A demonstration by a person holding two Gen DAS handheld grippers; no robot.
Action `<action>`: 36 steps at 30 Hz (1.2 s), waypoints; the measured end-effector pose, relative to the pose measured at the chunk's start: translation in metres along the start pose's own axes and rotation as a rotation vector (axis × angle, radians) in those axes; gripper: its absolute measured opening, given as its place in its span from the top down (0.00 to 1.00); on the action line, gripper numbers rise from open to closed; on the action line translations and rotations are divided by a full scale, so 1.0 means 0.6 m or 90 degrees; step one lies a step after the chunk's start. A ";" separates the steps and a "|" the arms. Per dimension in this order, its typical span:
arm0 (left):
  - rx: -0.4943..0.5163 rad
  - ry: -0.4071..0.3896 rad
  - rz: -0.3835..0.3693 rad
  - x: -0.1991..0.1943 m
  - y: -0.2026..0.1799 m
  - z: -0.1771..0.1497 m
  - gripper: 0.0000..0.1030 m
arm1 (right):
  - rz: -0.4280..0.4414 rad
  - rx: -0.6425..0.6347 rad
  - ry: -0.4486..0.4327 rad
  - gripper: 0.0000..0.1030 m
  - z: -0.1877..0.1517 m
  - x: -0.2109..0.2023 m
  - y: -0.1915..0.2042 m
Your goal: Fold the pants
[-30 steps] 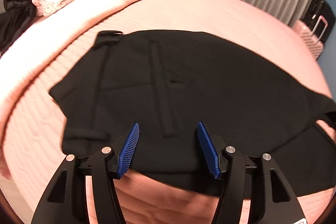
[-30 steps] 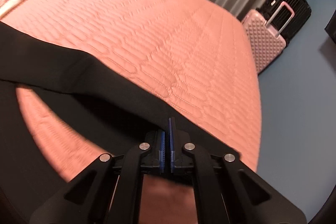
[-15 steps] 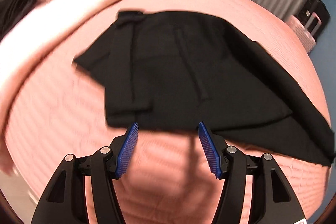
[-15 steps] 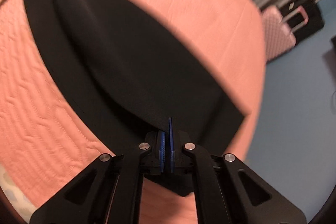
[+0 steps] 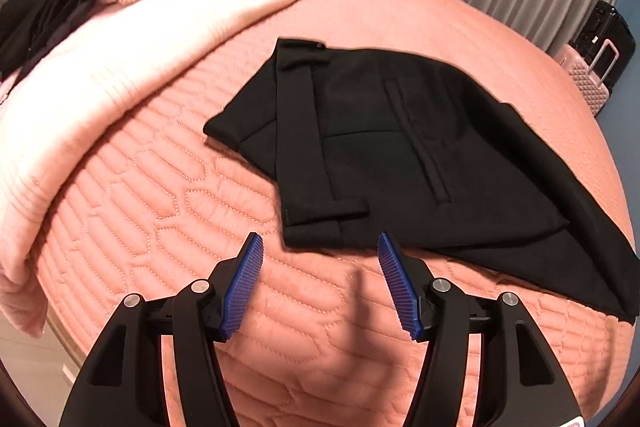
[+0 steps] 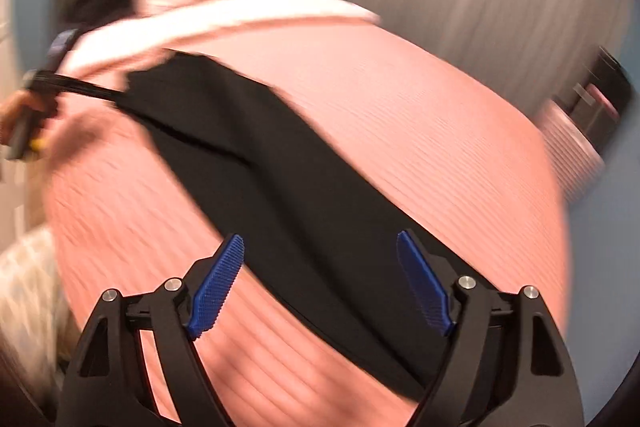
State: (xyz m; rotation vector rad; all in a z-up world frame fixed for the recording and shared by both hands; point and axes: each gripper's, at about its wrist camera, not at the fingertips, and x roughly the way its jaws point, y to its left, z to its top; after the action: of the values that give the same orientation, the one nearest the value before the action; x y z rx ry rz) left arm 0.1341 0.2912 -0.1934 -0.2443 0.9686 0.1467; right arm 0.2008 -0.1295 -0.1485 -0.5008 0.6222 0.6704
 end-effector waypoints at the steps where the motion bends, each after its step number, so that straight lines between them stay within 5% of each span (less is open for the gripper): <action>1: 0.003 -0.011 -0.004 -0.010 0.000 -0.002 0.43 | 0.026 -0.036 -0.016 0.35 0.035 0.042 0.045; 6: 0.047 -0.057 0.010 -0.089 0.013 -0.028 0.43 | 0.117 -0.183 -0.015 0.47 0.158 0.228 0.203; 13: 0.035 -0.081 0.046 -0.159 0.096 -0.067 0.43 | 0.112 -0.316 0.016 0.47 0.195 0.351 0.307; 15: 0.035 -0.084 0.049 -0.164 0.108 -0.073 0.43 | 0.134 -0.321 0.040 0.59 0.195 0.376 0.325; 18: 0.037 -0.096 0.051 -0.171 0.112 -0.077 0.43 | 0.149 -0.291 0.053 0.77 0.214 0.390 0.342; 22: 0.022 -0.117 0.026 -0.183 0.119 -0.074 0.43 | 0.175 -0.144 0.033 0.88 0.279 0.370 0.304; 27: 0.008 -0.130 0.010 -0.188 0.119 -0.069 0.43 | 0.182 0.010 0.074 0.89 0.345 0.442 0.314; 29: 0.002 -0.129 0.010 -0.186 0.118 -0.069 0.43 | 0.175 0.030 0.105 0.89 0.342 0.484 0.344; 31: -0.008 -0.127 0.010 -0.184 0.117 -0.069 0.43 | 0.130 0.040 0.078 0.86 0.341 0.500 0.368; 32: -0.011 -0.126 0.009 -0.183 0.118 -0.069 0.43 | 0.137 0.065 0.077 0.79 0.345 0.502 0.367; 34: -0.006 -0.120 0.009 -0.181 0.114 -0.066 0.43 | 0.189 0.081 0.085 0.45 0.350 0.489 0.359; 36: 0.019 -0.129 0.016 -0.185 0.105 -0.057 0.43 | 0.192 0.079 0.041 0.33 0.337 0.434 0.332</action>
State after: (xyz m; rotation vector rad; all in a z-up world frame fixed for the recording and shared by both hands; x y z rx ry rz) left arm 0.0303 0.3409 -0.1289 -0.1865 0.7717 0.1764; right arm 0.2960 0.2361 -0.2238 -0.3155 0.8040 0.8964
